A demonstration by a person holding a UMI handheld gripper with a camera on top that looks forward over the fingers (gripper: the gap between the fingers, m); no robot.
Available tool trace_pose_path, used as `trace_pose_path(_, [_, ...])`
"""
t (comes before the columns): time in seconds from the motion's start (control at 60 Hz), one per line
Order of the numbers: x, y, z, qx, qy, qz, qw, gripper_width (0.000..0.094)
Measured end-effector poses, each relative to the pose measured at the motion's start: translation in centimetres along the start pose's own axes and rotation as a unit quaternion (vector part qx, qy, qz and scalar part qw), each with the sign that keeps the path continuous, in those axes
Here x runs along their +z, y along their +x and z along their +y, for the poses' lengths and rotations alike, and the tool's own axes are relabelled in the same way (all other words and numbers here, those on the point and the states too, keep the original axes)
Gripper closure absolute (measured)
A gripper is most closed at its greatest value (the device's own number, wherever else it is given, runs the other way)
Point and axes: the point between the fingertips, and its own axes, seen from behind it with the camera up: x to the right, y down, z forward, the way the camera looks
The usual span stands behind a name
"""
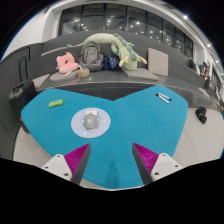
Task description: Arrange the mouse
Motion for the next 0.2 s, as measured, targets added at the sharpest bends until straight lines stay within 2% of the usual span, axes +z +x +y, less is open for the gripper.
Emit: trace_pose_path(0.2, [-0.8, 2.3, 2.4, -0.005, -0.007, 0.009, 1.000, 0.0085])
